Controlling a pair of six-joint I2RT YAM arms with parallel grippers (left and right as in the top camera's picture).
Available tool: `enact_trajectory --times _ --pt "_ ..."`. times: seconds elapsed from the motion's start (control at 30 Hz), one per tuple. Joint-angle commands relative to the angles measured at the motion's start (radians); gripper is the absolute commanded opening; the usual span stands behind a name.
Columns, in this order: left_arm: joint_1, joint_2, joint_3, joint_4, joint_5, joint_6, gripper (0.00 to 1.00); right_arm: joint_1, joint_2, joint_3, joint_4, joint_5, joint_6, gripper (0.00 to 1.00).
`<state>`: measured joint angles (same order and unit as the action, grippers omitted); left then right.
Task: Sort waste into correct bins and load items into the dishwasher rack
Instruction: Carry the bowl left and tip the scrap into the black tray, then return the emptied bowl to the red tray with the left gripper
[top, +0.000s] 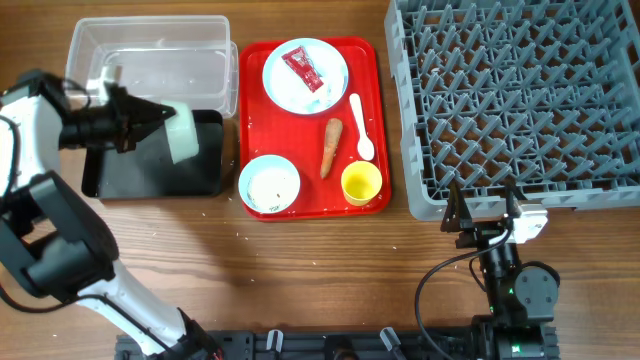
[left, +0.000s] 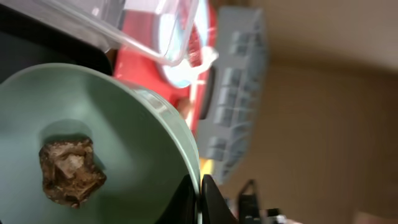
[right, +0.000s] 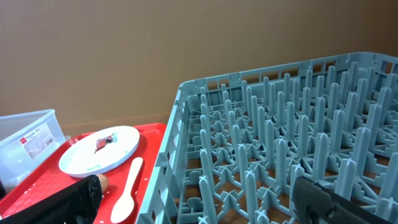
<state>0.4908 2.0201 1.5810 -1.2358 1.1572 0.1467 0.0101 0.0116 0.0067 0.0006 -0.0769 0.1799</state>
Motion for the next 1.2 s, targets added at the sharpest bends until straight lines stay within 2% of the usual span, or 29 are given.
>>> enact_trajectory --times 0.0,0.1,0.2,0.4,0.67,0.83,1.07,1.17 --pt "0.052 0.022 -0.007 -0.006 0.274 0.056 0.04 -0.001 -0.007 -0.002 0.003 0.013 0.010 1.00" --pt "0.069 0.023 -0.007 -0.006 0.380 0.046 0.04 -0.001 -0.007 -0.002 0.003 0.013 0.010 1.00" --pt "0.076 0.023 -0.007 -0.006 0.406 0.025 0.04 -0.001 -0.007 -0.002 0.003 0.013 0.010 1.00" --pt "0.077 0.022 -0.007 -0.012 0.409 -0.078 0.04 -0.001 -0.007 -0.002 0.003 0.013 0.010 1.00" --pt "0.076 0.015 -0.003 -0.014 0.334 -0.107 0.04 -0.001 -0.007 -0.002 0.003 0.013 0.010 1.00" --pt "-0.052 -0.064 0.089 -0.006 0.098 -0.107 0.04 -0.001 -0.007 -0.002 0.003 0.013 0.010 0.99" --pt "-0.416 -0.166 0.153 0.194 -0.309 -0.108 0.04 -0.001 -0.007 -0.002 0.003 0.013 0.010 1.00" --pt "-0.603 -0.150 0.153 0.224 -0.591 -0.111 0.04 -0.001 -0.007 -0.002 0.003 0.013 0.011 1.00"
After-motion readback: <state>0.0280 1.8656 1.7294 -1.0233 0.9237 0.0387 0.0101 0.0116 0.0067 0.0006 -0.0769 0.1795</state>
